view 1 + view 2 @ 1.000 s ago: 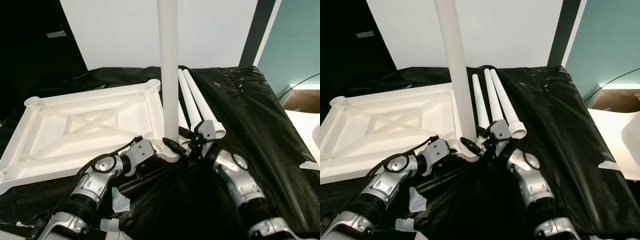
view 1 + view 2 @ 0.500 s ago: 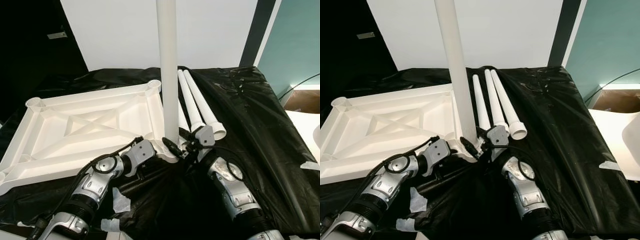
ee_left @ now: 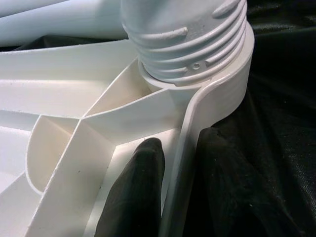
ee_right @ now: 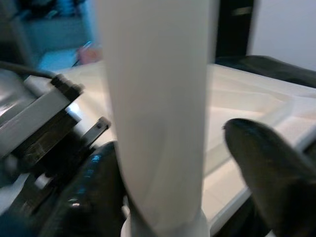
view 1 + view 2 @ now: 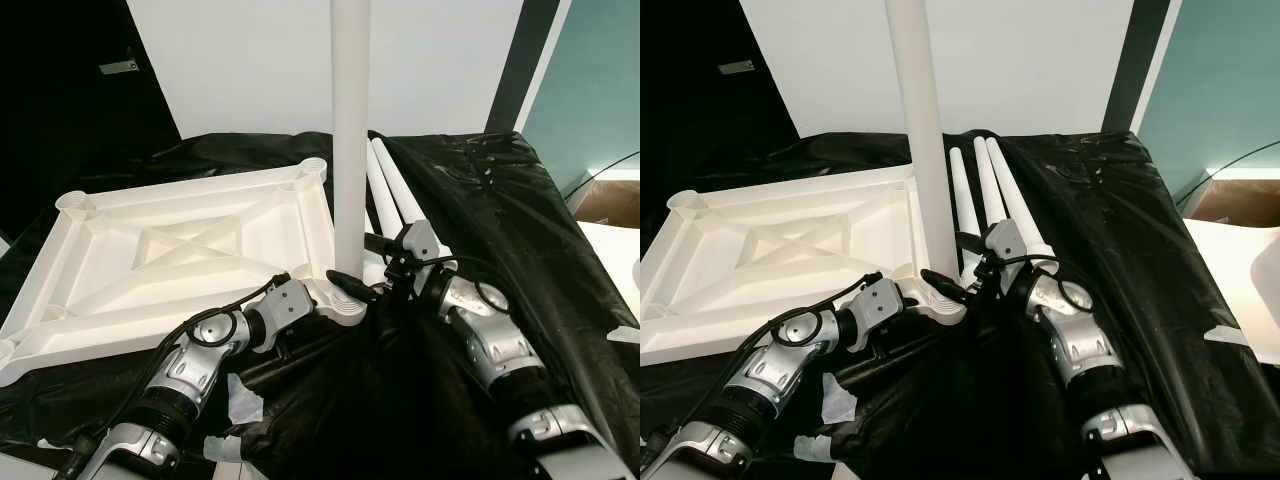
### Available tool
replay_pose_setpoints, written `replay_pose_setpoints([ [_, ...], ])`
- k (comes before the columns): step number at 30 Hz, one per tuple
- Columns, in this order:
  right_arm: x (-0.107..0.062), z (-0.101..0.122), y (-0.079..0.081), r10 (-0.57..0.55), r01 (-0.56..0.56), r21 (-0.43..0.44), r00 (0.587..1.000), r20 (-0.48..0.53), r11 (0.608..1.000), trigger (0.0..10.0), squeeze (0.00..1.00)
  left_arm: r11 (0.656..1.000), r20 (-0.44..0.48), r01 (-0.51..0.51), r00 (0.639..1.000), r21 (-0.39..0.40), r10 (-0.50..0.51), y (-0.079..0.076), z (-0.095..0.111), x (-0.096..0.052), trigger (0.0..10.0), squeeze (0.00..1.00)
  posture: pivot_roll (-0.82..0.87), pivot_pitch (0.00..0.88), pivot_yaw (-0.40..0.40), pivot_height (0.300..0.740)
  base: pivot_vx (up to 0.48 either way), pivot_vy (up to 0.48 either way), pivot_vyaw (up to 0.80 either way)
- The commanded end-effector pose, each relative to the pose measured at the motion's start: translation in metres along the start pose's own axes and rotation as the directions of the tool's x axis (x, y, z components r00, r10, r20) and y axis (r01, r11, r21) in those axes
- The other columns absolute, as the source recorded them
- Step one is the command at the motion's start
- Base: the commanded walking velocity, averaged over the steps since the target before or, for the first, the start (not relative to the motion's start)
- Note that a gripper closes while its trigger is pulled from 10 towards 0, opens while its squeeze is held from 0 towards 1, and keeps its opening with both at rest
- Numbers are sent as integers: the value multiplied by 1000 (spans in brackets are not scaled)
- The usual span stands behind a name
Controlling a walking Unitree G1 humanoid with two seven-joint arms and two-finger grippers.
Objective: Building children table
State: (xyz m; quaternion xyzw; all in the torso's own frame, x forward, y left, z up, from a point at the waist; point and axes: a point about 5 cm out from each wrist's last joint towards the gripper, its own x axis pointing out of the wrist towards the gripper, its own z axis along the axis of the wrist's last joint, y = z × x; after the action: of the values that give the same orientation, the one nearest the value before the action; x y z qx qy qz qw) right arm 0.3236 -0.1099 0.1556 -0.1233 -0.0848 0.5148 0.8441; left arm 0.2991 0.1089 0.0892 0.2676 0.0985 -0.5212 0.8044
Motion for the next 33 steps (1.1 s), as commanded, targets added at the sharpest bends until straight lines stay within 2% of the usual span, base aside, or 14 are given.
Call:
replay_pose_setpoints([
  [1,-2,-2,-4,25,-25,11,1000,-15,1000,118,0,993,-72,90,993,-75,-95,-22,-23,4,10000,0,54,0,42,740,0,0,0],
  [9,-3,-5,-4,47,-45,49,998,-41,998,0,0,993,-72,86,993,-76,-91,-22,-23,3,10000,0,56,0,46,740,0,0,0],
  [11,-4,-11,2,-1,4,106,1000,-21,994,0,0,993,-73,89,993,-75,-94,-23,-23,3,10000,0,59,0,42,740,0,0,0],
  [12,-4,-11,2,-1,4,106,1000,-21,994,0,0,993,-73,89,993,-75,-94,-23,-23,3,10000,0,59,0,42,740,0,0,0],
  [14,-4,-17,14,-101,98,145,995,11,985,0,0,993,-72,88,993,-74,-94,-22,-23,3,10000,0,57,0,45,740,0,0,0],
  [15,-4,-17,14,-101,98,145,995,11,985,0,0,993,-72,88,993,-74,-94,-22,-23,3,10000,0,57,0,45,740,0,0,0],
  [17,-4,-23,28,-213,206,141,976,39,968,0,0,993,-74,92,992,-71,-98,-23,-23,2,10000,0,52,0,50,740,0,0,0],
  [20,-9,-30,39,-395,384,157,918,44,910,0,0,993,-75,97,992,-69,-103,-23,-23,3,10000,0,55,0,48,740,0,0,0],
  [24,-10,-30,40,-449,438,156,892,46,885,0,0,993,-75,97,992,-70,-102,-23,-23,2,10000,0,55,0,46,740,0,0,0],
  [27,-11,-26,37,-560,548,151,827,51,823,0,0,993,-74,98,992,-72,-103,-24,-23,2,10000,0,56,0,44,740,0,0,0],
  [33,-9,-26,39,-558,548,143,829,39,824,0,0,992,-73,101,992,-76,-107,-26,-24,3,10000,0,55,0,43,740,0,0,0],
])
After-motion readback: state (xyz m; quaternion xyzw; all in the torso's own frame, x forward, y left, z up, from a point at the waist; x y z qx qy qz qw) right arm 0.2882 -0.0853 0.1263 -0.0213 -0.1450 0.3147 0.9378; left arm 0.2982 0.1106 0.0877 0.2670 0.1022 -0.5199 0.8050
